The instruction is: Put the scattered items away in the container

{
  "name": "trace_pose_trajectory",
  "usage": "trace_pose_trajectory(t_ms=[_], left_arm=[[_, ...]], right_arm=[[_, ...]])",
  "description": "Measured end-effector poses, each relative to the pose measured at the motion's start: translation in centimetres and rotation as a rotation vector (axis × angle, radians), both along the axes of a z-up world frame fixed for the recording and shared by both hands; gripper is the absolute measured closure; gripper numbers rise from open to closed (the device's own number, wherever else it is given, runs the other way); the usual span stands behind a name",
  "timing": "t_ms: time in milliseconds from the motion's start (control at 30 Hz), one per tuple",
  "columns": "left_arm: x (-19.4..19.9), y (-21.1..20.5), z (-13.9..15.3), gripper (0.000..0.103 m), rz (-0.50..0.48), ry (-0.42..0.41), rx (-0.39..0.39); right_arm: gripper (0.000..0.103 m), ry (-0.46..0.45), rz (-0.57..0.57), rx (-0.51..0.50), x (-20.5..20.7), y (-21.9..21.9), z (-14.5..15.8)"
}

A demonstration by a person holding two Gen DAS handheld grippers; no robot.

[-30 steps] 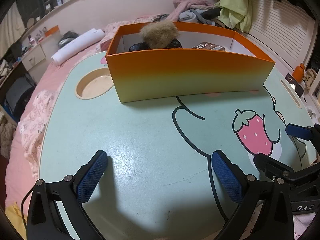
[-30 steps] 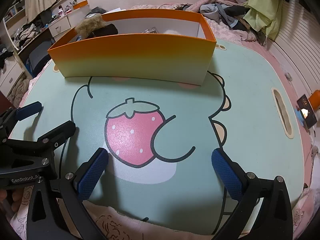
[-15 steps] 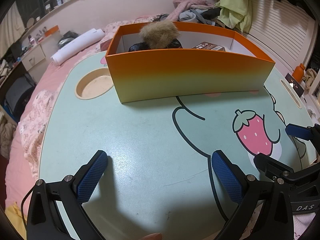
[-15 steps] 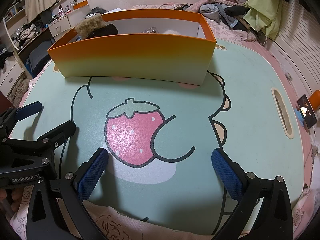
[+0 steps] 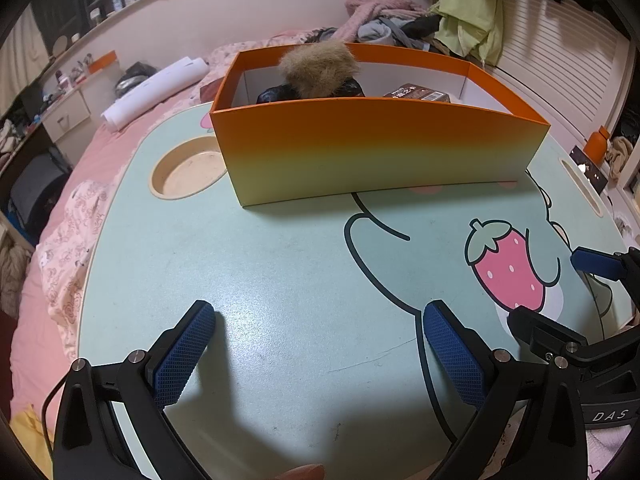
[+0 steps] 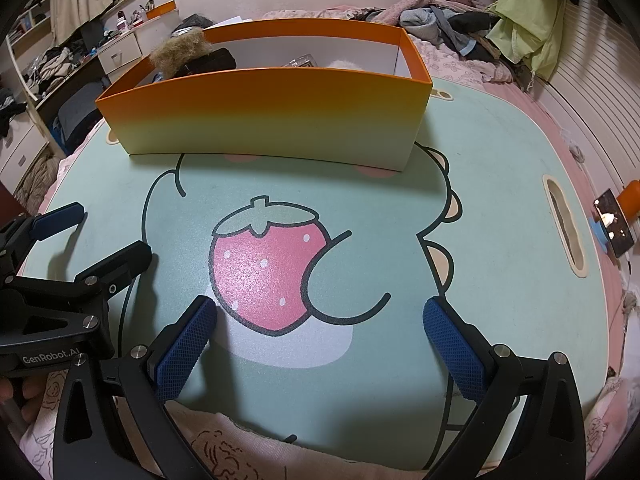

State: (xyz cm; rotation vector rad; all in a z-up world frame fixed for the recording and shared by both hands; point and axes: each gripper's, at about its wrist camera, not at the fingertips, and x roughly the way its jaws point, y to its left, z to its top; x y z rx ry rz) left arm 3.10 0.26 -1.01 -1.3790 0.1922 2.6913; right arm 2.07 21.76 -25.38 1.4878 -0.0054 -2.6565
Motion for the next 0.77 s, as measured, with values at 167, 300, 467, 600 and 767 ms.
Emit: trace_pose_trajectory(t_ms=[167,300,467,600,767], left_arm=[[-0.01,0.00,0.02,0.000,-0.002,-0.003,-0.001],[0.02,0.13,-0.24,0.000,-0.006,-0.005,-0.001],[0.01,0.16,-0.22,0.000,-0.007,-0.006,-0.002],[0.00,0.15,-0.24,0.000,-0.008,-0.006,-0.002],[-0.04,0.40,-0.47,0.000,-0.011,-0.003,0.000]], right_arm=[[0.000,0.000,0.000,0.000,0.00,-0.01,0.00],[0.000,0.000,0.000,0.000,0.01,-0.04,0.02],[0.000,0.000,0.000,0.000,0.02,-0.06,0.02],[0.000,0.000,0.000,0.000,0.02,-0.06,0.01],[0.000,0.000,0.000,0.000,0.03,-0.07,0.01]])
